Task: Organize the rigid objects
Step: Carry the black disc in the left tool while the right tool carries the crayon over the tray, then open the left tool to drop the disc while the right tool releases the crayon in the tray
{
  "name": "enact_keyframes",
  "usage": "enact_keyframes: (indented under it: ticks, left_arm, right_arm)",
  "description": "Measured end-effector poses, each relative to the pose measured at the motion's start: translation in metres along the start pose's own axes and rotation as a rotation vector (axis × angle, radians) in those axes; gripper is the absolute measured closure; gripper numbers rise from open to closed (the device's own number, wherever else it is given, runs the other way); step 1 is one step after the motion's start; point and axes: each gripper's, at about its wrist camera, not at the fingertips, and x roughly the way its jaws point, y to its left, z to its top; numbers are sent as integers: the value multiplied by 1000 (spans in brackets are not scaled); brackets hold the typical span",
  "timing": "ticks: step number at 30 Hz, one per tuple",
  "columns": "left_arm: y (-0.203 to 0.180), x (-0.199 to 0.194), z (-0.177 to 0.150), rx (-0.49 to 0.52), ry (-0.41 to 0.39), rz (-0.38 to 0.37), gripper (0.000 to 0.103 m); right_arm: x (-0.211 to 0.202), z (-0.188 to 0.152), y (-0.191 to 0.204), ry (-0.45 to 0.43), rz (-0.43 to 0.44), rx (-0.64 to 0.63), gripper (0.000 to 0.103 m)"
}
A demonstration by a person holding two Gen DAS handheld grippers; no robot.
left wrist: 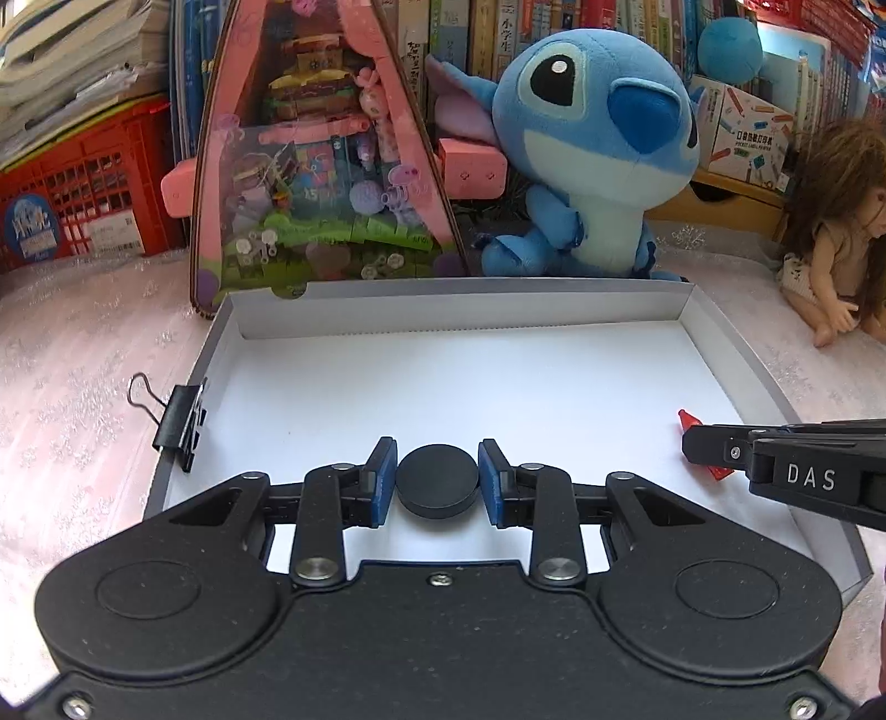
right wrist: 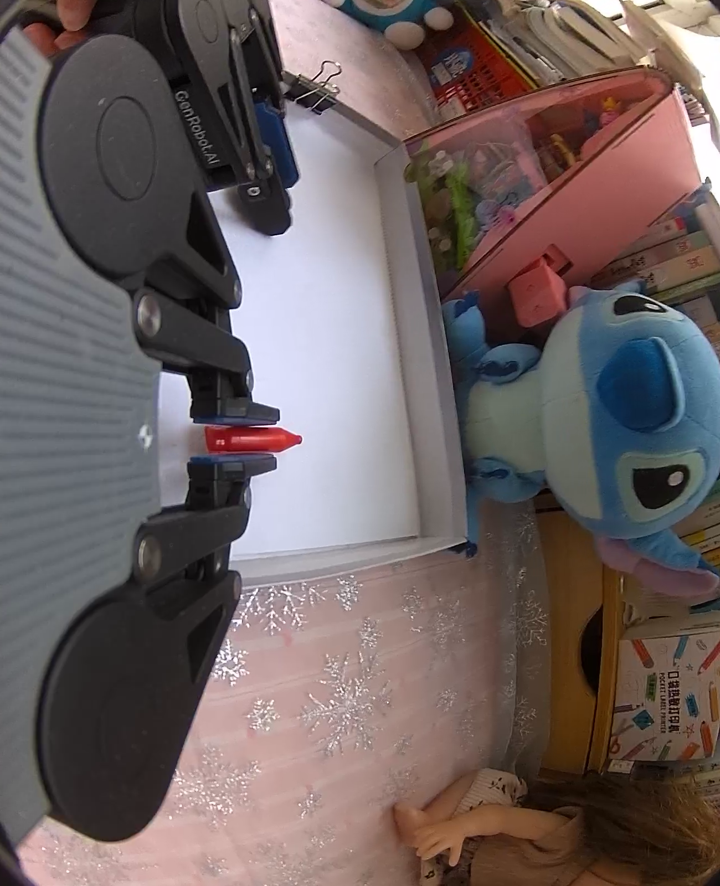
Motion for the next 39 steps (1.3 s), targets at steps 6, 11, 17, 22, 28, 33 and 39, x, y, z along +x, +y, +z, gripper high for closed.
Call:
enact_keyframes:
  ticks: [6, 11, 17, 22, 28, 33, 39]
  left_arm:
    - [-5, 1, 1, 20, -5, 3, 73]
    - [-5, -7, 0, 2, 1, -21, 60]
    - [-7, -32, -7, 9, -33, -14, 38]
    - [-8, -63, -16, 25, -75, -29, 25]
    - [-4, -104, -38, -7, -132, -63, 16]
    - [-1, -130, -66, -11, -162, -78, 11]
    - [-2, -153, -102, 8, -167, -92, 11]
  right_arm:
    - [0, -1, 1, -8, 7, -21, 87]
    - [-11, -4, 2, -38, 30, -33, 58]
    - [-39, -9, 4, -107, 43, -75, 38]
    - [-68, -21, 3, -163, 37, -105, 27]
    - [-96, -44, 1, -218, 24, -138, 16]
    - [-111, -68, -3, -223, 21, -124, 14]
    - [-133, -98, -8, -254, 23, -137, 3]
